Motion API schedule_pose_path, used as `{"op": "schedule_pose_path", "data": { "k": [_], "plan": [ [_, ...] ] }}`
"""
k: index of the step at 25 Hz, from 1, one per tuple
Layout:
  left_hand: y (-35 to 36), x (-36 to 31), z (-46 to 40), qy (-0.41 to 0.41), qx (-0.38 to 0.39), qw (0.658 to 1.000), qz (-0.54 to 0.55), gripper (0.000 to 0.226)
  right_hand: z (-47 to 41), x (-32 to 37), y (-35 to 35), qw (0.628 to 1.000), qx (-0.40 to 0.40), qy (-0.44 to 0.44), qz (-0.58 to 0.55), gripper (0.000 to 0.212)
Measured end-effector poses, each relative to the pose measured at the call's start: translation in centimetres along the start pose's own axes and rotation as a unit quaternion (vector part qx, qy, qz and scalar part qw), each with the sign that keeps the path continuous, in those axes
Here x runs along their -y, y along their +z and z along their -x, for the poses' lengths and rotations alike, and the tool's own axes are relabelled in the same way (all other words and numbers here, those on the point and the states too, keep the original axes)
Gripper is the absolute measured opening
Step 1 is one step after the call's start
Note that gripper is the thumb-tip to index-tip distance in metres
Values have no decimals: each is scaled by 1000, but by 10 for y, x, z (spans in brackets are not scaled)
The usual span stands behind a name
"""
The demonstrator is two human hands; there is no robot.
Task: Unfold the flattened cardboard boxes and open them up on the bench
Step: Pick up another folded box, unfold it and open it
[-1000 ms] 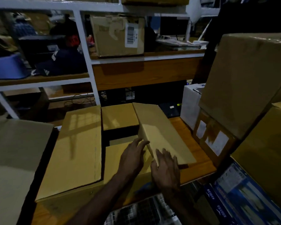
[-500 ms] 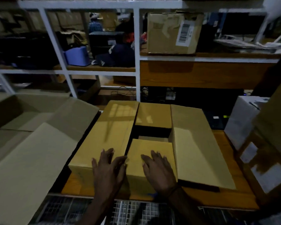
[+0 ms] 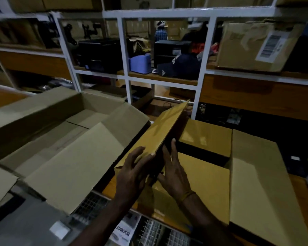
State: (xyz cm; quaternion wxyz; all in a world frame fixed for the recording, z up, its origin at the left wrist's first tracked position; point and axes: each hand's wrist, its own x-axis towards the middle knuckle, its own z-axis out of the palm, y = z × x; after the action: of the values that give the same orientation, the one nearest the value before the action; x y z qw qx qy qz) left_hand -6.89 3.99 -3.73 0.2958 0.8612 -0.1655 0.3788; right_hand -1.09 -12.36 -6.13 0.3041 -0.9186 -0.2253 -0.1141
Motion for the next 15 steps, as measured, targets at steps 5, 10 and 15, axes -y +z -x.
{"op": "schedule_pose_path", "data": {
  "k": [5, 10, 15],
  "plan": [
    [-11, 34, 4, -5, -66, 996, -62, 55, -42, 37, 18, 995, -1, -93, 44, 99],
    [-23, 85, 22, -52, 26, 968, -243, 57, -76, 59, 44, 984, 50, -141, 96, 101],
    [-32, 114, 24, -127, 113, 939, -297, 54, -97, 64, 76, 978, 94, -136, 125, 77]
  ]
}}
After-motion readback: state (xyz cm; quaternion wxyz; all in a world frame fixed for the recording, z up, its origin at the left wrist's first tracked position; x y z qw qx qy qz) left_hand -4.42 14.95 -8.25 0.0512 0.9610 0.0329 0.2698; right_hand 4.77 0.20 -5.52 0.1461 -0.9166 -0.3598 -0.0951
